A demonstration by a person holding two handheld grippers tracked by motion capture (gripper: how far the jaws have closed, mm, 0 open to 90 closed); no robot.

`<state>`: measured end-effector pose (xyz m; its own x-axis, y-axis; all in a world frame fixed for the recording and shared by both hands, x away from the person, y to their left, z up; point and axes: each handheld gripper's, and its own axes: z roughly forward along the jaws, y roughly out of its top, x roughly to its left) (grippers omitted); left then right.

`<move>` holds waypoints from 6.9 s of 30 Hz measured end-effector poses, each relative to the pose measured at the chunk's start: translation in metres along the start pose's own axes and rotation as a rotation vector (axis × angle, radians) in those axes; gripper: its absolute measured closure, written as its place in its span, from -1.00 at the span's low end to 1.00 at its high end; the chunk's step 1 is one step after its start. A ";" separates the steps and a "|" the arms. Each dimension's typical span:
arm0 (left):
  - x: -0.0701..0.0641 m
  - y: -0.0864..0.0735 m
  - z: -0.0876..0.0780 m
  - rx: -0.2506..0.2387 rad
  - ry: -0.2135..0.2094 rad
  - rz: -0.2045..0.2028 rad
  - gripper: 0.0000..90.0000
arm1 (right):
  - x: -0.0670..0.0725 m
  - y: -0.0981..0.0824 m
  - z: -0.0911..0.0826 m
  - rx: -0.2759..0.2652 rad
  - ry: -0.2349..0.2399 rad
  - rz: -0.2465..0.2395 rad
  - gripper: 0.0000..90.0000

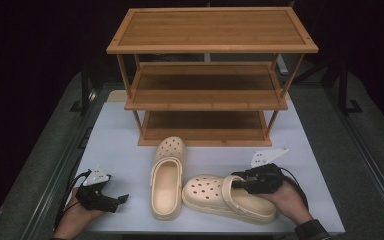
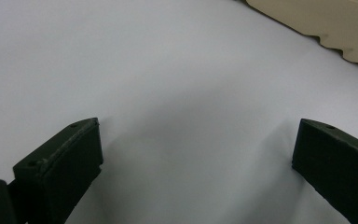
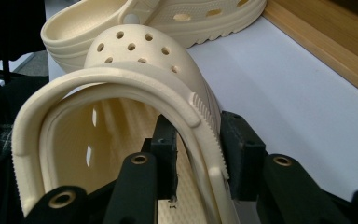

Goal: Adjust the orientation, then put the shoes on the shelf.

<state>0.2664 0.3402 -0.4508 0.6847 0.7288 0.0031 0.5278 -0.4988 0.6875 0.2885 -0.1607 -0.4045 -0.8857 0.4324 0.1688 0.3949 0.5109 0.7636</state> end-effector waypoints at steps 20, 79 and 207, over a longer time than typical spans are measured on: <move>0.000 0.000 0.000 0.001 -0.001 0.000 -0.97 | -0.018 -0.002 -0.029 -0.046 -0.148 0.013 0.67; 0.000 0.000 0.000 0.000 -0.003 0.001 -0.97 | -0.061 -0.072 -0.051 0.010 -0.174 0.188 1.00; -0.042 0.095 0.007 -0.135 -0.114 0.021 -0.87 | 0.003 0.010 -0.001 -0.123 -0.125 0.180 -0.45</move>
<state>0.2912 0.2584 -0.3906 0.7515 0.6571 -0.0587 0.4458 -0.4403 0.7794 0.2891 -0.1555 -0.3958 -0.7639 0.6007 0.2360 0.5039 0.3265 0.7997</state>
